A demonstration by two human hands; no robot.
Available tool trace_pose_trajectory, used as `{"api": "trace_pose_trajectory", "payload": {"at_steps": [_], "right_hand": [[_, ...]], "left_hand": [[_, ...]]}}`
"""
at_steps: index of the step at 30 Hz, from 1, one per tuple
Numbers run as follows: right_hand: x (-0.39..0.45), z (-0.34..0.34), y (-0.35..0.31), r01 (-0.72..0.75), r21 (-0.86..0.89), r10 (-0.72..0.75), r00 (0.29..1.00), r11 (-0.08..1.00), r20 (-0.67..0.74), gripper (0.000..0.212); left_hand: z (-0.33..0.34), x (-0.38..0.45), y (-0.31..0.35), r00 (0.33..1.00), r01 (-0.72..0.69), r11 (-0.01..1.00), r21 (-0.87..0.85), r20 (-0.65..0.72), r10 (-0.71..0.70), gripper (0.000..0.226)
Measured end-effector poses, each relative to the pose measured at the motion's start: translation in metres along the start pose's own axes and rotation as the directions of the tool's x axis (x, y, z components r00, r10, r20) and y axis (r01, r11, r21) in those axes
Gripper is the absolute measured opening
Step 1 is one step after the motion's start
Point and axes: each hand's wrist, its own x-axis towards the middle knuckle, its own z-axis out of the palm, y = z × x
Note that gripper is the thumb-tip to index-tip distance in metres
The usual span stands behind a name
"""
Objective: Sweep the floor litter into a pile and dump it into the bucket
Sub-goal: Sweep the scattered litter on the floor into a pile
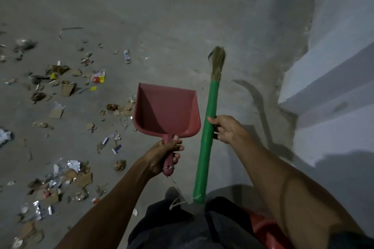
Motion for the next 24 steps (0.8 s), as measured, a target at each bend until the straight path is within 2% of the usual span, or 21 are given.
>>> {"api": "trace_pose_trajectory", "payload": {"at_steps": [8, 13, 16, 20, 24], "right_hand": [[0.061, 0.042, -0.07, 0.051, -0.121, -0.048, 0.998, 0.991, 0.031, 0.011], [0.1, 0.068, -0.122, 0.054, -0.175, -0.031, 0.991, 0.983, 0.13, 0.011], [0.12, 0.077, -0.15, 0.039, -0.242, 0.007, 0.982, 0.97, 0.19, 0.011], [0.137, 0.088, -0.16, 0.009, -0.353, 0.088, 0.962, 0.936, 0.258, 0.007], [0.139, 0.093, -0.144, -0.036, -0.457, 0.223, 0.905, 0.889, 0.362, 0.005]], "left_hand": [[-0.047, 0.004, 0.027, 0.982, -0.028, 0.988, -0.152, -0.187, -0.001, 0.02], [-0.053, 0.009, 0.042, 0.917, -0.029, 0.983, -0.181, -0.396, -0.046, 0.019], [-0.046, 0.009, 0.047, 0.862, -0.012, 0.978, -0.207, -0.499, -0.095, 0.028], [-0.031, 0.016, 0.05, 0.78, -0.115, 0.95, -0.289, -0.618, -0.094, 0.03], [-0.024, 0.025, 0.051, 0.761, -0.203, 0.916, -0.348, -0.644, -0.076, 0.036]]}}
